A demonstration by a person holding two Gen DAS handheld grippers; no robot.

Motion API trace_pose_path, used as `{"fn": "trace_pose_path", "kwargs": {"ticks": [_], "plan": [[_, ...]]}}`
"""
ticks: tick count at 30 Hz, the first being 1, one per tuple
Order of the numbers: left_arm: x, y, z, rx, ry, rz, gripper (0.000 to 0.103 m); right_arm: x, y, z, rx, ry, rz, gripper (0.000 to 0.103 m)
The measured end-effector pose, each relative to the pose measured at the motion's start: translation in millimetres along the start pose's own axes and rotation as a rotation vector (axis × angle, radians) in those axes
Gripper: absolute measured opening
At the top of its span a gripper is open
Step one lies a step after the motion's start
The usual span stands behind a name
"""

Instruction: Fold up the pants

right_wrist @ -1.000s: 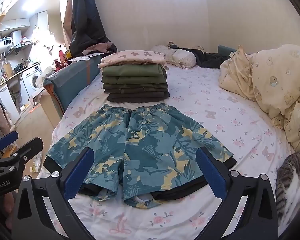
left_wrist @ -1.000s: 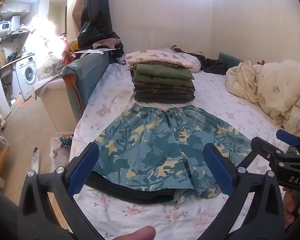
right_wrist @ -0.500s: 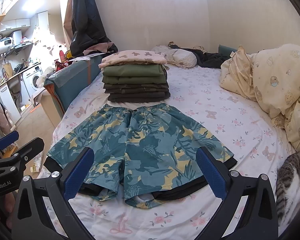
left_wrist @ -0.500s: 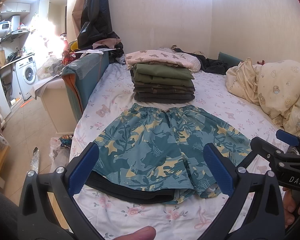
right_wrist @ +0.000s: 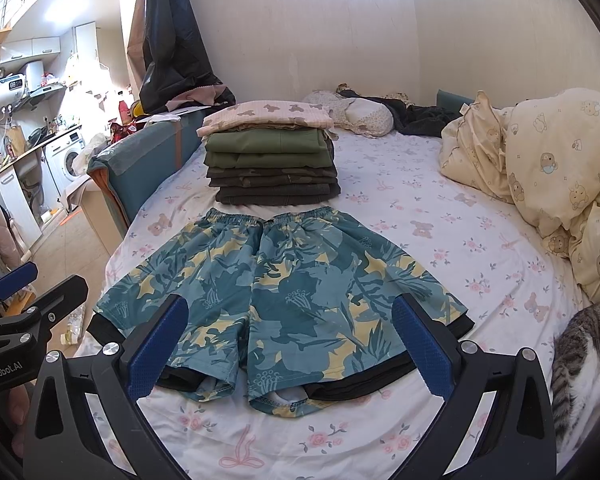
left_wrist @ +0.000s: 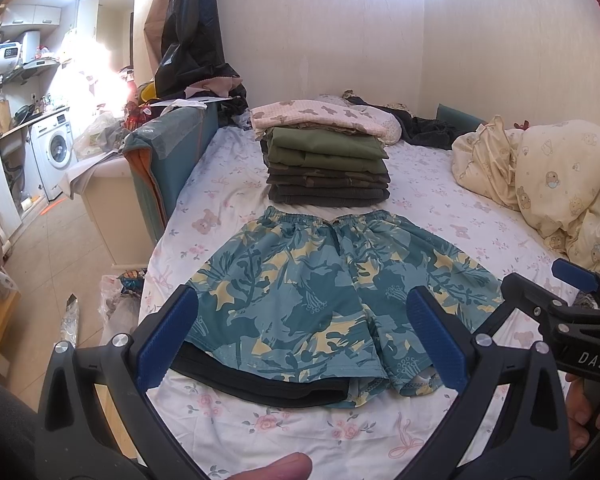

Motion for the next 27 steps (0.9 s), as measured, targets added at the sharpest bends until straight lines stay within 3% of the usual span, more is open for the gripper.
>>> {"fn": "trace_pose_path", "kwargs": {"ticks": [27], "plan": [[0.4, 1.1, -0.1, 0.000, 0.002, -0.002, 0.102, -0.8, -0.5, 1.1, -0.003, 0.002, 0.004, 0.103]]}}
Point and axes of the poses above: each gripper's, at about its wrist camera, not at the fingertips, and x roughly against the way its jaws point, z to its left, y to its top, the point moved 7 cm from there along -x, roughly the way its jaws point, and after that the axes turned 4 degrees about -z, right-handed, at the moved point
